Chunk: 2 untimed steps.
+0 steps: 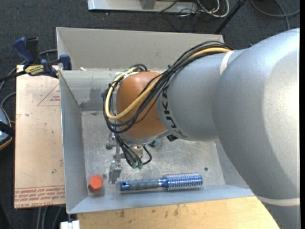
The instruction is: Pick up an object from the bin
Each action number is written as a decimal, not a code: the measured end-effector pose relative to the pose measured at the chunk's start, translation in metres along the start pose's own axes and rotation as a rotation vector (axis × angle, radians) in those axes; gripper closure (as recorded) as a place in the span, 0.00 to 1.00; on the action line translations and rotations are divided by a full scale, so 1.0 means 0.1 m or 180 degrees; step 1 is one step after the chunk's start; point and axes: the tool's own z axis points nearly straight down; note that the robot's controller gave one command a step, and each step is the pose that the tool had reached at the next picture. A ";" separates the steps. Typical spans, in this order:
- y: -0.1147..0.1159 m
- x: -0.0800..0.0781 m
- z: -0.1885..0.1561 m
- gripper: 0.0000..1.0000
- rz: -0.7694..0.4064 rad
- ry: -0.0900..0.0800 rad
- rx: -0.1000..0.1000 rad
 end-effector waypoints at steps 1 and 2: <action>-0.92 0.26 -0.06 0.00 0.0102 0.0006 0.0018; -0.81 0.26 0.45 0.00 -0.0098 -0.0034 -0.0003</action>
Offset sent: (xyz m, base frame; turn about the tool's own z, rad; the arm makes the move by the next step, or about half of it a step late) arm -0.0257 -0.0865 0.0059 0.0228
